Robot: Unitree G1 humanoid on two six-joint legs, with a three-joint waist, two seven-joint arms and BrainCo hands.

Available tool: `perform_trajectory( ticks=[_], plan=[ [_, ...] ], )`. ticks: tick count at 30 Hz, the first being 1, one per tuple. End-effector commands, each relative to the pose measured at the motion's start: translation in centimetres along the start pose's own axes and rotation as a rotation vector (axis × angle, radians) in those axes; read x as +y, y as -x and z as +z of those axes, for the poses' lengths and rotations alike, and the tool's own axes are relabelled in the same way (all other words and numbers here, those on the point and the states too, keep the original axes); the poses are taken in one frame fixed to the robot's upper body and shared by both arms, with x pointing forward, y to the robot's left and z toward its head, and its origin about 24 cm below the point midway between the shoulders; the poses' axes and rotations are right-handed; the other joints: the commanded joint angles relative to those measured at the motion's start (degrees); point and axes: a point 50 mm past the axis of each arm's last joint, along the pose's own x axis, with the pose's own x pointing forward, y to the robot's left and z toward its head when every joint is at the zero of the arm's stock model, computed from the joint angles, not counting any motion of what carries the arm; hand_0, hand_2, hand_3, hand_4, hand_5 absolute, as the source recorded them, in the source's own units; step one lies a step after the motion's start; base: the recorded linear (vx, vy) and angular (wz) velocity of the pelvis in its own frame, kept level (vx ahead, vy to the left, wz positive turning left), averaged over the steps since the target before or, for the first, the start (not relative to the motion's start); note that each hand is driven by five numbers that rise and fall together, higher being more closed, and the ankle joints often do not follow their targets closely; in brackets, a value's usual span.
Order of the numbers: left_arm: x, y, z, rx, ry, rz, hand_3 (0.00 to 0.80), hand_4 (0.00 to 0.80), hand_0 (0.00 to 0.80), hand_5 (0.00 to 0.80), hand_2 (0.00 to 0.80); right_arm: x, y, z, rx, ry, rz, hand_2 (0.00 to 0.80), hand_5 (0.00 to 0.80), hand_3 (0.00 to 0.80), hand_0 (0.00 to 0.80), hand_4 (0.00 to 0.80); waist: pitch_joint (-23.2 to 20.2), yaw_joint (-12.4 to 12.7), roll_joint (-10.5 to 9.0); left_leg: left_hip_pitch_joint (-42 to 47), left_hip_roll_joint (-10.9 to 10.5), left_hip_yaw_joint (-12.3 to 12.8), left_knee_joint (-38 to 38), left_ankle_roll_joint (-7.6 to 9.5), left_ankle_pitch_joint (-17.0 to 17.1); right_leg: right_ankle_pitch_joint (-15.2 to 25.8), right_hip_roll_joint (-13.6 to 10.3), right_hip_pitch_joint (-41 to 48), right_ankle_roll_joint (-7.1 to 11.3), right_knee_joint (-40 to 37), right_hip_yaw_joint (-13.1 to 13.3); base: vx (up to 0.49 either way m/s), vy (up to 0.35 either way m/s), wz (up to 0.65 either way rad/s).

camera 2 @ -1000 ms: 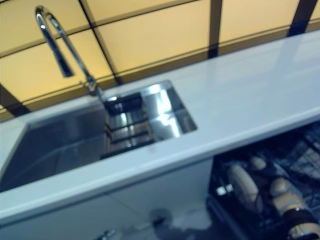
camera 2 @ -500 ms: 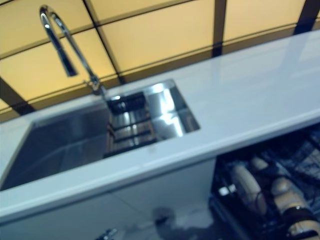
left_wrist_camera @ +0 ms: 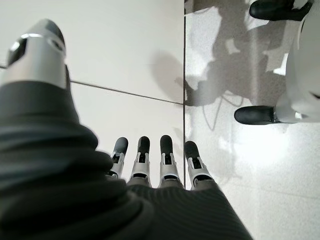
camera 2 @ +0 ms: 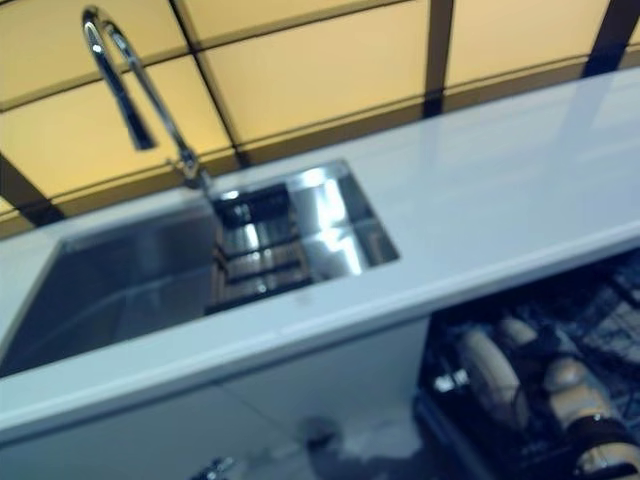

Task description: Take plates into dishwasher

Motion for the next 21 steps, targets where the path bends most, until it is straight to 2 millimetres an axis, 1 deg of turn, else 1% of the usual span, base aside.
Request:
perform_trajectory(
  ticks=[1, 2, 4, 6, 7, 12, 15, 17, 18, 21],
  plan=[
    [1.3, -0.3, 1.7, -0.054, -0.03, 0.05, 0.0, 0.0, 0.0, 0.0, 0.0, -1.1, 0.0, 1.4, -0.053, -0.029, -0.032, 0.0, 0.0, 0.0, 0.0, 0.0, -2.1, -0.1, -4.92, -0.3, -2.9, -1.5, -0.1, 0.77, -1.7, 0.7, 1.1, 0.3, 1.7, 0.1, -2.4, 0.052, -0.021, 0.0],
    [1.5, -0.2, 1.8, -0.05, -0.033, 0.06, 0.0, 0.0, 0.0, 0.0, 0.0, -1.4, 0.1, 1.3, -0.053, -0.042, -0.026, 0.0, 0.0, 0.0, 0.0, 0.0, -2.4, -0.3, -5.6, -0.1, -2.6, -1.3, -0.1, 0.76, -1.8, 0.7, 1.4, 0.6, 1.68, 0.1, -2.2, 0.053, -0.023, 0.0],
    [1.6, -0.2, 1.7, -0.046, -0.035, 0.067, 0.0, 0.0, 0.0, 0.0, 0.0, -1.6, 0.2, 1.3, -0.051, -0.056, -0.021, 0.0, 0.0, 0.0, 0.0, 0.0, -2.7, -0.4, -6.07, 0.1, -2.4, -1.2, -0.1, 0.73, -1.9, 0.7, 1.6, 0.8, 1.65, 0.1, -2.2, 0.06, -0.012, -0.01],
    [1.9, -0.1, 1.5, -0.029, -0.043, 0.081, 0.0, 0.0, 0.0, 0.0, 0.0, -2.1, 0.4, 1.4, -0.047, -0.105, -0.008, 0.0, 0.0, 0.0, 0.0, 0.0, -3.3, -0.8, -7.08, 0.7, -2.0, -0.9, -0.1, 0.7, -2.0, 0.5, 1.9, 1.3, 1.59, 0.1, -1.9, 0.077, 0.01, -0.03],
    [1.9, -0.1, 1.4, -0.029, -0.043, 0.082, 0.0, 0.0, 0.0, 0.0, 0.0, -2.1, 0.4, 1.3, -0.047, -0.107, -0.008, 0.0, 0.0, 0.0, 0.0, 0.0, -3.3, -0.8, -7.12, 0.8, -2.0, -0.9, -0.1, 0.7, -2.1, 0.5, 2.0, 1.3, 1.59, 0.1, -1.9, 0.056, 0.015, -0.02],
    [2.5, 0.0, 1.2, -0.016, -0.044, 0.106, 0.0, 0.0, 0.0, 0.0, 0.0, -3.7, 0.7, 1.5, -0.049, -0.17, -0.001, 0.0, 0.0, 0.0, 0.0, 0.0, -4.2, -1.2, -8.89, 1.6, -1.5, -0.4, -0.1, 0.74, -2.3, 0.4, 2.4, 2.1, 1.6, 0.1, -1.5, 0.051, 0.026, -0.04],
    [2.7, -0.1, 1.3, -0.011, -0.043, 0.118, 0.0, 0.0, 0.0, 0.0, 0.0, -5.2, 0.9, 1.6, -0.05, -0.176, -0.021, 0.0, 0.0, 0.0, 0.0, 0.0, -5.0, -1.4, -10.26, 2.3, -1.2, 0.1, -0.1, 0.82, -2.5, 0.2, 2.7, 2.7, 1.62, 0.1, -1.2, 0.06, 0.044, -0.1],
    [2.7, -0.1, 1.3, -0.009, -0.043, 0.121, 0.0, 0.0, 0.0, 0.0, 0.0, -5.9, 1.0, 1.5, -0.043, -0.175, -0.034, 0.0, 0.0, 0.0, 0.0, 0.0, -5.3, -1.5, -10.83, 2.6, -1.1, 0.3, -0.1, 0.92, -2.6, 0.1, 2.8, 3.0, 1.63, 0.1, -1.1, 0.055, 0.043, -0.07],
    [2.7, -0.1, 1.3, -0.006, -0.044, 0.126, 0.0, 0.0, 0.0, 0.0, 0.0, -6.6, 1.1, 1.4, -0.037, -0.177, -0.05, 0.0, 0.0, 0.0, 0.0, 0.0, -5.7, -1.6, -11.33, 2.7, -1.0, 0.5, -0.1, 1.01, -2.7, 0.1, 2.9, 3.2, 1.67, 0.1, -0.9, 0.048, 0.045, -0.03],
    [2.8, -0.1, 1.3, 0.0, -0.045, 0.132, 0.0, 0.0, 0.0, 0.0, 0.0, -7.4, 1.2, 1.3, -0.028, -0.177, -0.063, 0.0, 0.0, 0.0, 0.0, 0.0, -6.1, -1.7, -11.85, 2.9, -0.9, 0.7, -0.1, 1.11, -2.8, 0.0, 3.0, 3.3, 1.73, 0.1, -0.7, 0.026, 0.026, -0.01]
  ],
)
